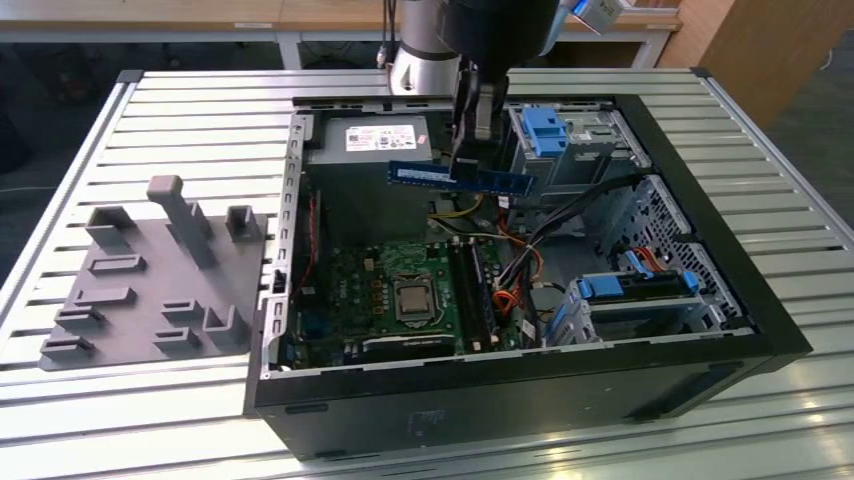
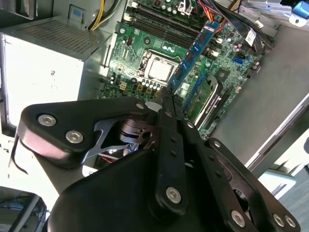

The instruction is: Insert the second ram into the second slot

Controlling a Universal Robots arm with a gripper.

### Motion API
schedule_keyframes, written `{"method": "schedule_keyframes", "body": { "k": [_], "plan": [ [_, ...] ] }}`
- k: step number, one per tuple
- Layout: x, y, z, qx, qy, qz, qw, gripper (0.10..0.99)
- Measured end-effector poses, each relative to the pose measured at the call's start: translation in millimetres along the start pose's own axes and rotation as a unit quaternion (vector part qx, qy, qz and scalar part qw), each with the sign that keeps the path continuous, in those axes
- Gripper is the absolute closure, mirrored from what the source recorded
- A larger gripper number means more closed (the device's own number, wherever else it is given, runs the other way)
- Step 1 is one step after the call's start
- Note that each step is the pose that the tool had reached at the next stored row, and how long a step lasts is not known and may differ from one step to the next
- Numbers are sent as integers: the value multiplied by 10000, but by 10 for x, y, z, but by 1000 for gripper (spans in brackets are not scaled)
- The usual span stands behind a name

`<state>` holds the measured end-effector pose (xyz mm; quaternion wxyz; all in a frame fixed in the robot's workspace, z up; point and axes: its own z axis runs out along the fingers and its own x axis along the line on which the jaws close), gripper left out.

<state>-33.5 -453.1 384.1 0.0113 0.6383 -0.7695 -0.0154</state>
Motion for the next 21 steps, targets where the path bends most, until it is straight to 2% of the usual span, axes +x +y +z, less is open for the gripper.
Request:
{"method": "schedule_keyframes", "body": {
  "k": [8, 11, 21],
  "plan": [
    [0, 0, 0, 1, -8, 203, 9998, 969],
    [0, 0, 1, 1, -14, 359, 9994, 969],
    [0, 0, 4, 2, -34, 927, 9957, 969]
  ]
}}
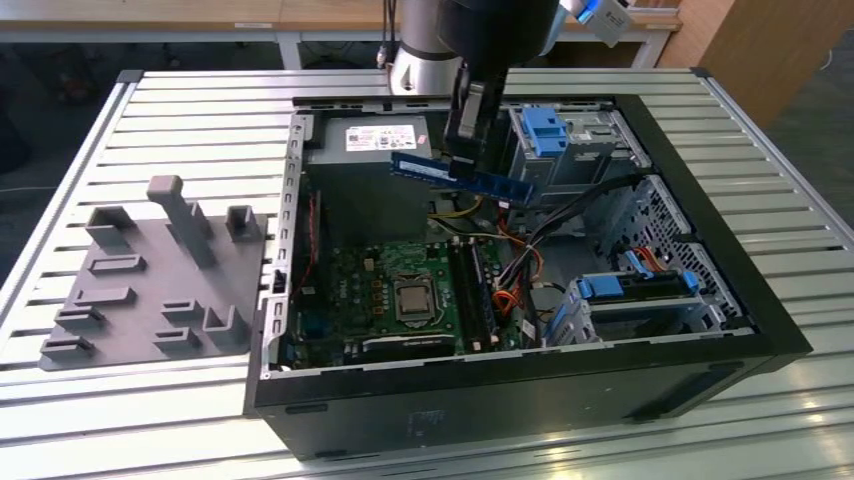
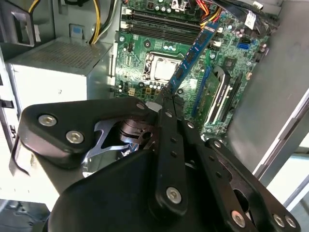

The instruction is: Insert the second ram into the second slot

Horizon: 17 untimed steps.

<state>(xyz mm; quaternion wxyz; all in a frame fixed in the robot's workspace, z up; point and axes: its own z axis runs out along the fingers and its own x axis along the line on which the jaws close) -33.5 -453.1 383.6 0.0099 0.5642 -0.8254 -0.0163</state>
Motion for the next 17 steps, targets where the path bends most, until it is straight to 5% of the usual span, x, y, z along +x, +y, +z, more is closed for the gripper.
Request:
{"method": "schedule_keyframes", "body": {
  "k": [8, 17],
  "plan": [
    [0, 0, 1, 1, -16, 415, 9991, 969],
    [0, 0, 3, 2, -33, 883, 9961, 969]
  ]
}}
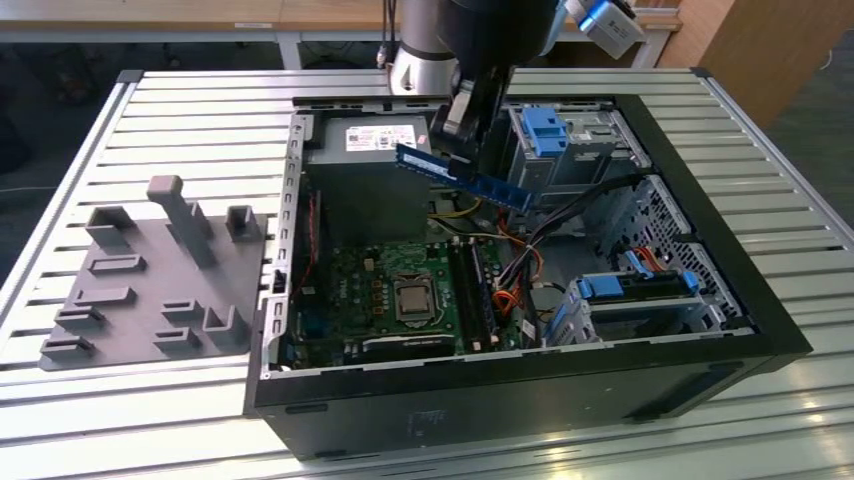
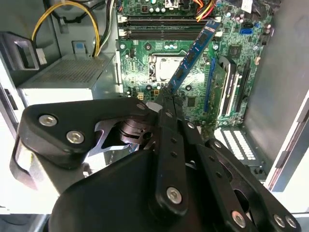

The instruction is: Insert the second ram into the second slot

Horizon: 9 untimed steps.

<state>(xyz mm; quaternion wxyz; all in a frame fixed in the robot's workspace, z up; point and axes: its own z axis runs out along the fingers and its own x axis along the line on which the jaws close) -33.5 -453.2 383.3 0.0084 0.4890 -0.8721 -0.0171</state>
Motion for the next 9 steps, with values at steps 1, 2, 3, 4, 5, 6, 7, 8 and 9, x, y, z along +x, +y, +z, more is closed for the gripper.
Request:
{"method": "schedule_keyframes", "body": {
  "k": [1, 2, 3, 4, 5, 6, 7, 8, 9],
  "plan": [
    [0, 0, 0, 0, -2, 59, 10000, 969],
    [0, 0, 0, 0, -4, 111, 9999, 969],
    [0, 0, 1, 0, -6, 161, 9999, 969],
    [0, 0, 1, 0, -8, 212, 9998, 969],
    [0, 0, 0, 1, -10, 258, 9997, 969],
    [0, 0, 1, 1, -11, 304, 9995, 969],
    [0, 0, 1, 1, -14, 351, 9994, 969],
    [0, 0, 1, 1, -15, 398, 9992, 969],
    [0, 0, 1, 1, -17, 449, 9990, 969]
  ]
}}
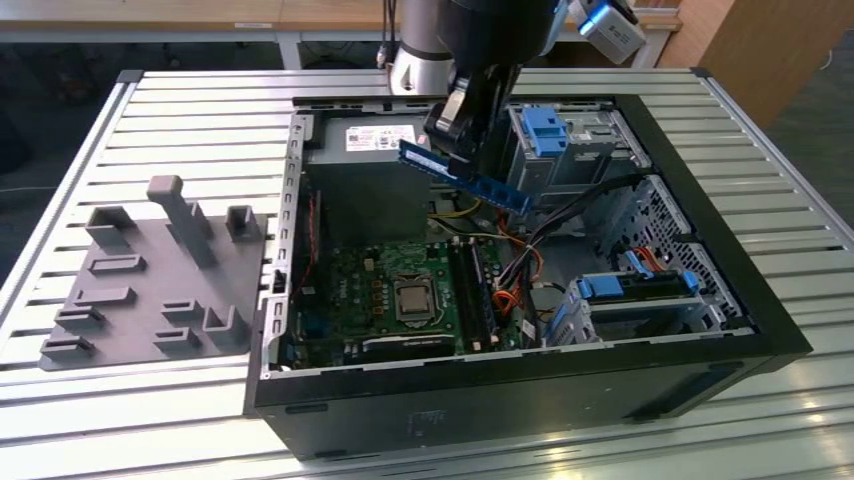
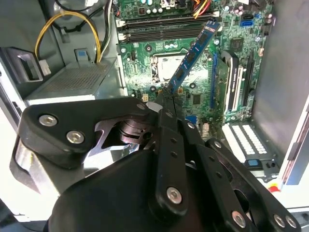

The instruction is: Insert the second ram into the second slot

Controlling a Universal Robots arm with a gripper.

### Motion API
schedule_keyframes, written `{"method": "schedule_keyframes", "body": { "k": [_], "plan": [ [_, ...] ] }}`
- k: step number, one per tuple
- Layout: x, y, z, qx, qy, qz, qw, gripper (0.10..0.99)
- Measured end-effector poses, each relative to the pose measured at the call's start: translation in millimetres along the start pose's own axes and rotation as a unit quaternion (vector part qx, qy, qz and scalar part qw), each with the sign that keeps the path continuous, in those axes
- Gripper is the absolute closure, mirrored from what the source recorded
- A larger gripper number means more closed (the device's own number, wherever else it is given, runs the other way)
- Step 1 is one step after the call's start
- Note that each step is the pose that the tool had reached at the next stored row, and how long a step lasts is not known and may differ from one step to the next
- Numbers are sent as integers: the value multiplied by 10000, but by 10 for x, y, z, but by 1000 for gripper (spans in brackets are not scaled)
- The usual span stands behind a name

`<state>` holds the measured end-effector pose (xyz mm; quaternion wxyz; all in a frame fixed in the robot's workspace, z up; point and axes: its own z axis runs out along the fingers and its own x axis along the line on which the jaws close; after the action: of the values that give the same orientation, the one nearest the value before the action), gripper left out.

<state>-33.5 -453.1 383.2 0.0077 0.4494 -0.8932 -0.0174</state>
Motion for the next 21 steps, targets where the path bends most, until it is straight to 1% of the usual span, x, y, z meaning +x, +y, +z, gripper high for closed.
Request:
{"method": "schedule_keyframes", "body": {
  "k": [6, 11, 16, 21],
  "plan": [
    [0, 0, 0, 1, -10, 281, 9996, 969],
    [0, 0, 1, 1, -19, 505, 9987, 969],
    [0, 0, 2, 1, -28, 728, 9973, 969],
    [0, 0, 2, 2, -36, 944, 9955, 969]
  ]
}}
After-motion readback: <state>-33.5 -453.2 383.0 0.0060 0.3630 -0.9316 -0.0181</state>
